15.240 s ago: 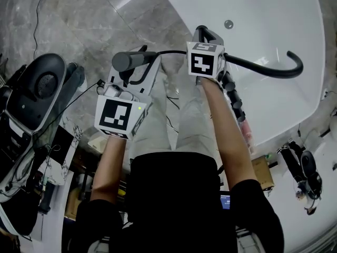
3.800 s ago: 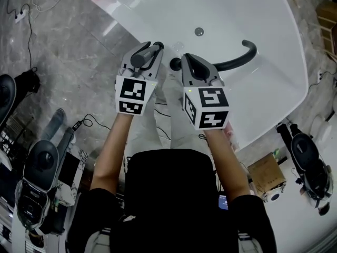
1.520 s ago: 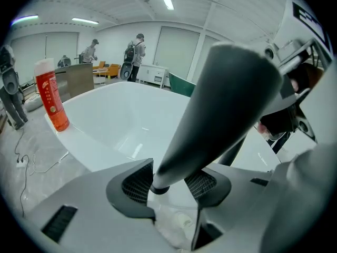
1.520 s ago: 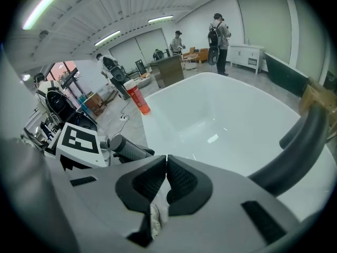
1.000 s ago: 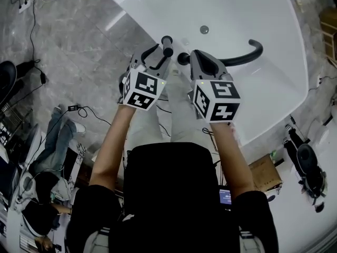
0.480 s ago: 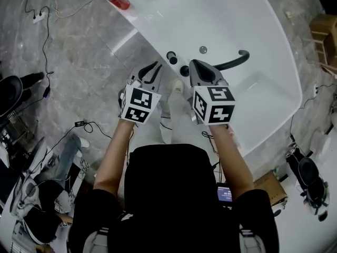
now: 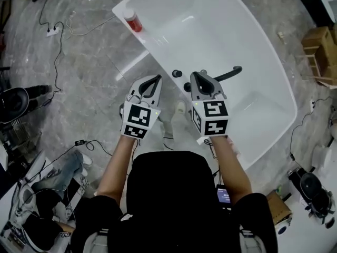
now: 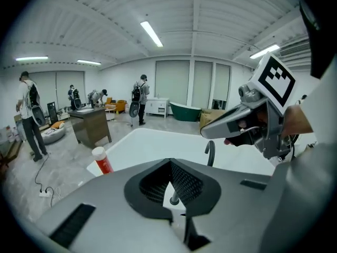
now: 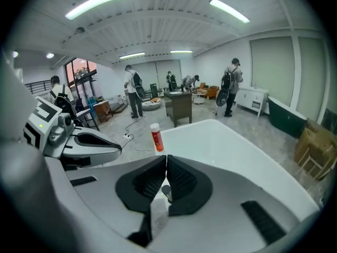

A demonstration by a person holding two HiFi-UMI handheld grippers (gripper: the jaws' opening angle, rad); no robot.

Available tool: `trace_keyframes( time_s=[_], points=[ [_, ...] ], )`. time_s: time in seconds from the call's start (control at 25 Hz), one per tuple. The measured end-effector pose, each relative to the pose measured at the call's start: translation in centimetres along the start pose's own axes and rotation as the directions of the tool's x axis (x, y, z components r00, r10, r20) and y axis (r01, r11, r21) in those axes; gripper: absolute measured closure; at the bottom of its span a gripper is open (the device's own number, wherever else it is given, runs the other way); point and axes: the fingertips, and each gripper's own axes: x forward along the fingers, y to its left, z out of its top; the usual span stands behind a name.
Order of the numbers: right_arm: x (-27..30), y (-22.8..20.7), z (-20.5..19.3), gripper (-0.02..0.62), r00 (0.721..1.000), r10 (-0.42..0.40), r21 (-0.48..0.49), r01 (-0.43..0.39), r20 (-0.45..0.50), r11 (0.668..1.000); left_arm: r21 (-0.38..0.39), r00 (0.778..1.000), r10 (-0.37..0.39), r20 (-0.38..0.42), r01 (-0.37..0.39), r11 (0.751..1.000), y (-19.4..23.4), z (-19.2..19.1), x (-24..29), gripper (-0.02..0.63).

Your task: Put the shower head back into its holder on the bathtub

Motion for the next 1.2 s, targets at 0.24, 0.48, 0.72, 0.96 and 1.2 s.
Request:
trace_keyframes(
  time_s=[0.24, 0.48, 0.72, 0.96, 1.2],
  points=[
    [-3.4, 2.5, 3.9, 0.572, 0.993, 0.022, -0.060, -0.015, 0.119, 0.998, -0.043, 0.992, 0.044, 0.115, -0.040, 0.998, -0.1, 4.7, -4.8, 0.592],
    [-6.2, 3.8, 9.9, 0.572, 0.975, 0.025, -0.125, 0.003, 0.223, 0.992, -0.005, 0.973, 0.062, 0.224, -0.062, 0.998, 0.6, 10.7, -8.7, 0.592],
    [-10.4, 4.5, 15.4, 0.572, 0.938, 0.038, -0.144, 0.013, 0.345, 0.989, 0.047, 0.939, 0.084, 0.333, -0.105, 0.993, 0.8, 16.8, -12.8, 0.592],
    [-13.2, 5.9, 19.9, 0.572, 0.896, 0.062, -0.166, 0.014, 0.440, 0.986, 0.062, 0.901, 0.135, 0.412, -0.175, 0.983, 2.3, 20.6, -16.4, 0.592],
    [-15.4, 6.8, 21.4, 0.572, 0.873, 0.076, -0.196, 0.023, 0.481, 0.980, 0.057, 0.871, 0.167, 0.462, -0.217, 0.974, 2.2, 22.2, -18.7, 0.592]
  ],
)
